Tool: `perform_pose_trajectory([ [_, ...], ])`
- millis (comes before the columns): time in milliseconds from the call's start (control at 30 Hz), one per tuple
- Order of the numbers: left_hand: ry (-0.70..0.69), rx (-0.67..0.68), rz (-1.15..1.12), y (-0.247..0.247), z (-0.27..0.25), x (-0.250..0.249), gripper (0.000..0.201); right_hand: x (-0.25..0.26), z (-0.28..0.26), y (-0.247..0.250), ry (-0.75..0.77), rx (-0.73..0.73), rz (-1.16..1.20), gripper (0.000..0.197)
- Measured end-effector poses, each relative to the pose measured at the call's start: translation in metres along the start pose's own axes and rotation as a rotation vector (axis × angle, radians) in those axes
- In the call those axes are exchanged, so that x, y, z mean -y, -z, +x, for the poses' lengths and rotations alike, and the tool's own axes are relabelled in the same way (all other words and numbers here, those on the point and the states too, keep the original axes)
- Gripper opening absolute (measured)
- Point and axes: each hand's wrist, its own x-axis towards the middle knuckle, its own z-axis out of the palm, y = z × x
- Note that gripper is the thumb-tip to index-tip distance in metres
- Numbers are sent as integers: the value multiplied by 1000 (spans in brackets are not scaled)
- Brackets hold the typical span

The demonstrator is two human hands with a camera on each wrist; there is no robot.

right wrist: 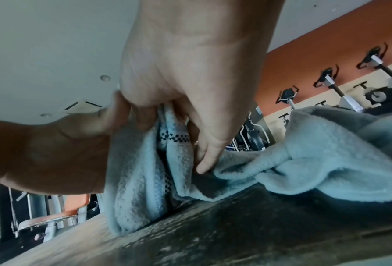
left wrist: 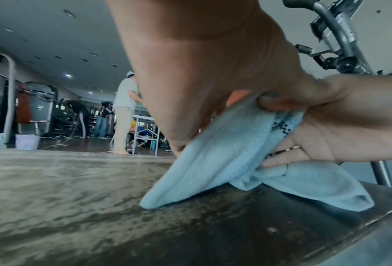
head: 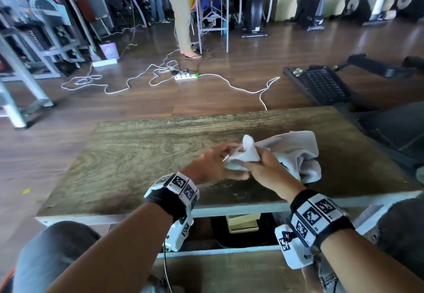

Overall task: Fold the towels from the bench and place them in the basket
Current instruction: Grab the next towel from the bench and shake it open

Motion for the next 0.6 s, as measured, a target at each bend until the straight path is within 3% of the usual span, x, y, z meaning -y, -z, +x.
perform_pose_trajectory([
  [100,-18,-73,141,7,-10,13,63,4,0,-4,-3,-52,122,10],
  [200,55,-286,193,17,-14,29,8,9,2,-2,65,-94,134,15],
  [267,87,-417,192,26,-16,37,3,10,3,5,102,-175,90,22],
  [333,111,-530,155,36,-17,37,15,9,3,14,108,-276,-22,19],
  [433,141,-604,149,45,-17,28,17,5,3,26,69,-371,-148,15],
  [533,126,-560,213,45,-12,18,14,9,0,27,10,-280,-134,25],
  [600,138,-542,233,43,-7,12,13,12,-4,25,-34,-198,-105,46],
])
